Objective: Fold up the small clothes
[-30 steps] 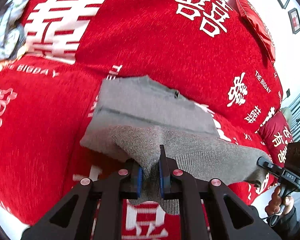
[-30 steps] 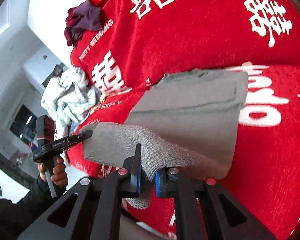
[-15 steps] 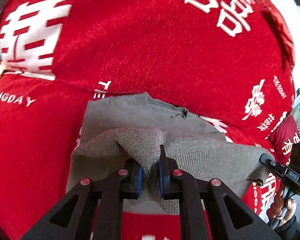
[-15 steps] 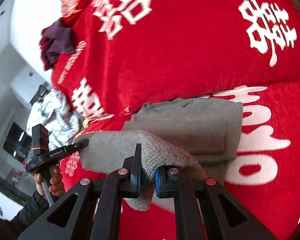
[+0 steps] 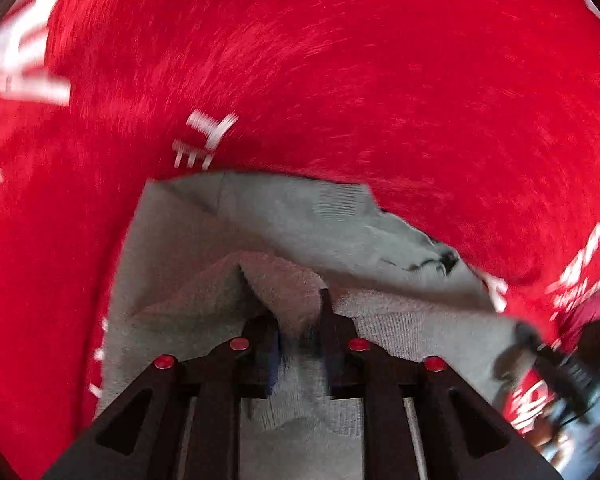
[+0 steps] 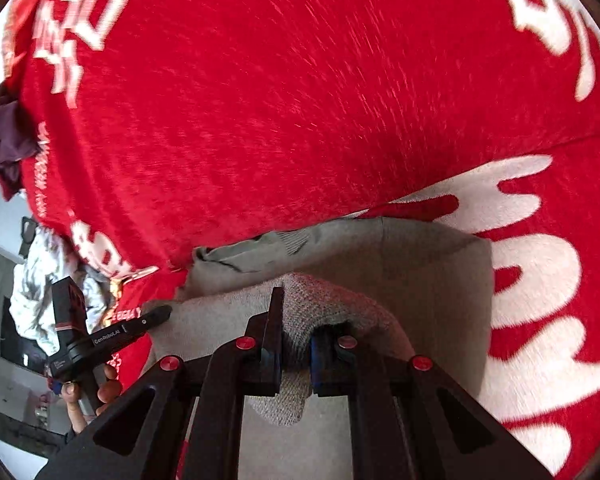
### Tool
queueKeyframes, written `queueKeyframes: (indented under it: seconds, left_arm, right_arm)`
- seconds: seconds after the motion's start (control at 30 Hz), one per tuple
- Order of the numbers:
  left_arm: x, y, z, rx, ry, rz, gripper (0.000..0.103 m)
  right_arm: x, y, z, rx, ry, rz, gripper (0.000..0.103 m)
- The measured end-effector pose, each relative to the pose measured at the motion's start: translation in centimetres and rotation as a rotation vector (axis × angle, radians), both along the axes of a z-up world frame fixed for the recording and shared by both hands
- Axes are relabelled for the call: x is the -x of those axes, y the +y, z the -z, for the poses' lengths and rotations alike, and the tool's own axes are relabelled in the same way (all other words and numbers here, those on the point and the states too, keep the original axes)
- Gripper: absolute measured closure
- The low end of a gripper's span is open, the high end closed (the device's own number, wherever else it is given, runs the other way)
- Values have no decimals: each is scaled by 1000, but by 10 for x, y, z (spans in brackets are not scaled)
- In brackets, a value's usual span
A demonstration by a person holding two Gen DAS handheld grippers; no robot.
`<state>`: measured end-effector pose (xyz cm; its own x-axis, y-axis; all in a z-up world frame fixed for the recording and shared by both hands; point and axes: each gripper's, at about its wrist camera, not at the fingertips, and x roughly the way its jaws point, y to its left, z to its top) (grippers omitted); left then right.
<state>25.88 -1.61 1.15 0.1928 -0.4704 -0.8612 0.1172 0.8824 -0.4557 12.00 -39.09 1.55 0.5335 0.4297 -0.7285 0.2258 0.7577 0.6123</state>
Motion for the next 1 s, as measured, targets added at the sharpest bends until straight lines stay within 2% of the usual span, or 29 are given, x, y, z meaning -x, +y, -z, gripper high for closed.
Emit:
queueKeyframes:
  seconds: [0.03,0.07,0.1,0.13,0.2,0.23,0.27,0.33,0.4,0.43,0.5,0.57,0.73,0.77,0.83,0.87,0.93,1.0]
  left_arm:
    - [-3,7,1,32,22,-37,61]
    - [-4,15,0,65,23,-63,44]
    - [-4,26,-3,118,16,-89,35]
    - [-4,33,-6,150,14,-101,34]
    - [-1,55,-14,239,23,-132,24]
    - [3,63,-16,258,19,-148,23]
    - [8,72,-20,265,0,-156,23]
    - [25,80,-29,201,-62,-110,23]
    - [44,76,-37,70,-157,-19,23]
    - [54,69,-39,-14,-210,46,23]
    - [68,53,-37,-115,-256,165,23]
    - [72,34,-33,-139,-249,246,23]
    - [73,-17,-11,-187,-194,406,23]
    - [71,-27,-7,-221,-206,417,23]
    - [59,-36,-6,-276,-255,368,23]
    - [51,-35,-11,-273,-278,313,23]
    - [28,-11,-25,-212,-298,103,23]
    - [12,27,-35,-93,-269,-113,23]
  right_arm:
    - [-4,-3,7,-19,34,23,88]
    - [-7,-9,16,-60,71,47,87]
    - [-8,-15,22,-115,88,67,82]
    - [-6,-21,25,-160,83,90,78]
    - [4,-30,27,-218,50,134,53]
    - [12,-37,25,-234,22,170,44]
    - [18,-41,22,-233,3,202,28]
    - [34,-50,15,-258,-53,261,24]
    - [47,-55,10,-275,-71,259,22]
    - [52,-53,6,-237,-71,232,22]
    - [55,-44,-1,-117,-68,170,22]
    - [55,-27,-9,43,-60,95,22]
    - [38,17,-20,370,-57,-54,22]
    - [32,26,-19,481,-44,-93,22]
    - [20,33,-10,675,24,-133,22]
    - [11,29,-2,738,79,-115,22]
    - [3,4,9,728,157,2,22]
    - [7,-22,12,630,186,122,22]
